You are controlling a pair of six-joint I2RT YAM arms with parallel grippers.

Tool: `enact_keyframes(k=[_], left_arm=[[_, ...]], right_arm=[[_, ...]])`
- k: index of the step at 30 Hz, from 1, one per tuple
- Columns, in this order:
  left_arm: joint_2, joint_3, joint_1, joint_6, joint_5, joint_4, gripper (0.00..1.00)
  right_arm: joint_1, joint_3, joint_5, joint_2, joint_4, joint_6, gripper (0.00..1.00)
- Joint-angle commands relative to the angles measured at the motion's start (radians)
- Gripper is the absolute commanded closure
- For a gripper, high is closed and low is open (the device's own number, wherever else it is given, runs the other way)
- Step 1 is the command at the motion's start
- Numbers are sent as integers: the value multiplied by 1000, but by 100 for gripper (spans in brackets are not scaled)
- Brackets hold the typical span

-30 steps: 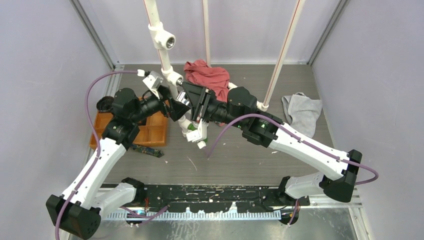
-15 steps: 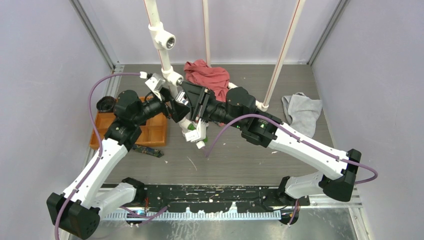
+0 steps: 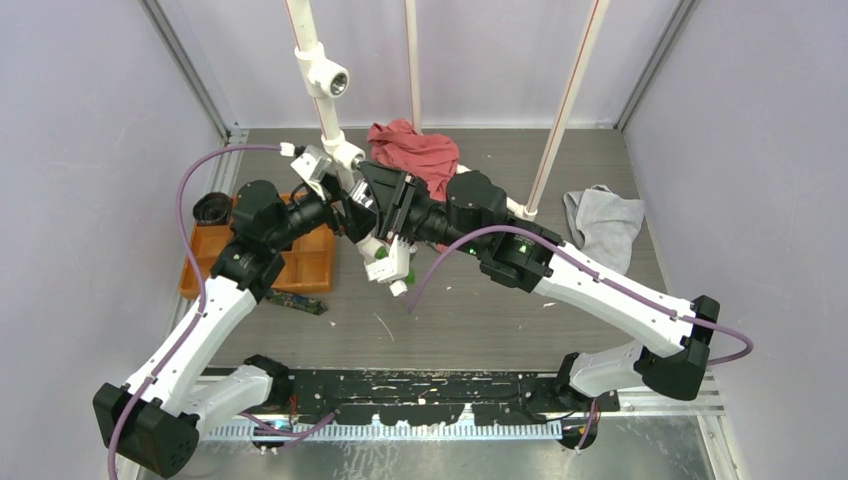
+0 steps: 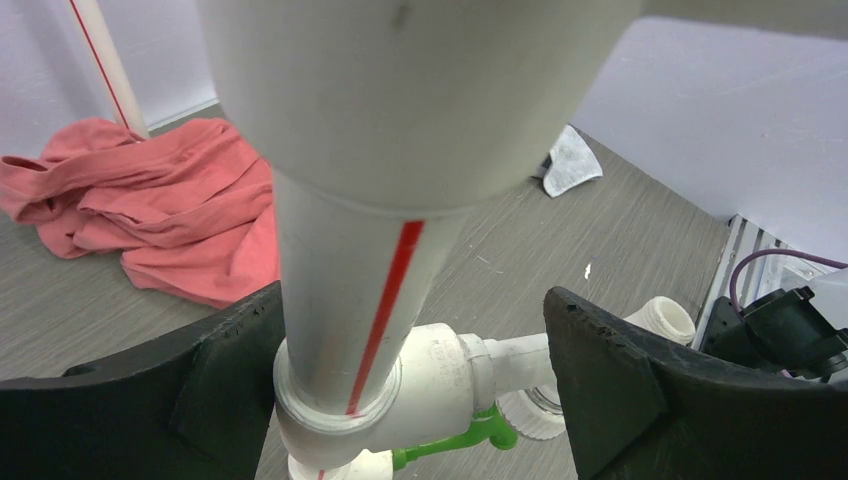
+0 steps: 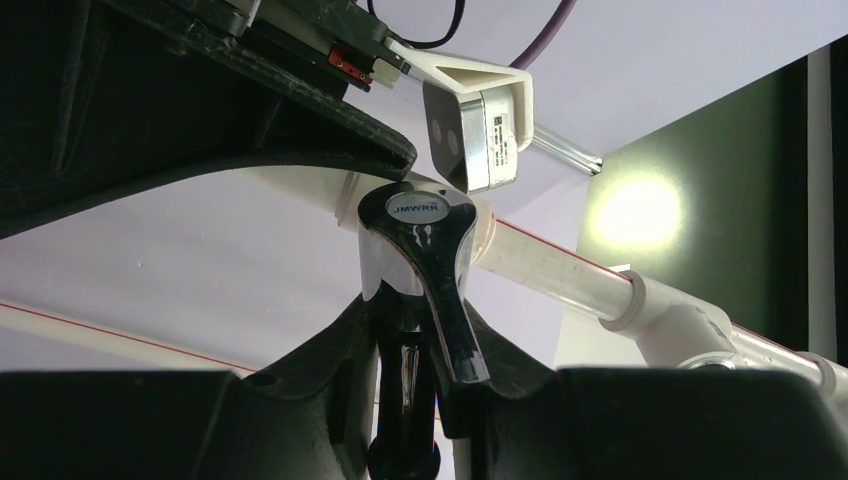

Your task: Install the water faucets

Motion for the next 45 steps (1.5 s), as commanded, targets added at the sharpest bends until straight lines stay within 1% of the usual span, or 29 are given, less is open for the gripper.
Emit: enact_keyframes(k=[1,11,19,26,31,40,45], left_arm=[[-4,13,-23,-17,45,91,7],[2,15,-27,-19,51,90,6],[5,17,-32,-24,47,90,6],[14,25,-37,-26,50,88,6],[18,29,-44,-26,50,88,7],[21,30,-52,-28,46,90,6],[20,32,-53,-29,45,90,7]], right_arm=[[9,90,-4,14,51,-136,100],[9,91,-16,6,68,27,100],[9,90,-62,-4,111,213,100],[9,82,-63,-6,149,312,100],[7,74,-73,-14,178,410,100],[1,64,-73,-20,251,639,100],[-14,32,-81,-32,298,700,100]])
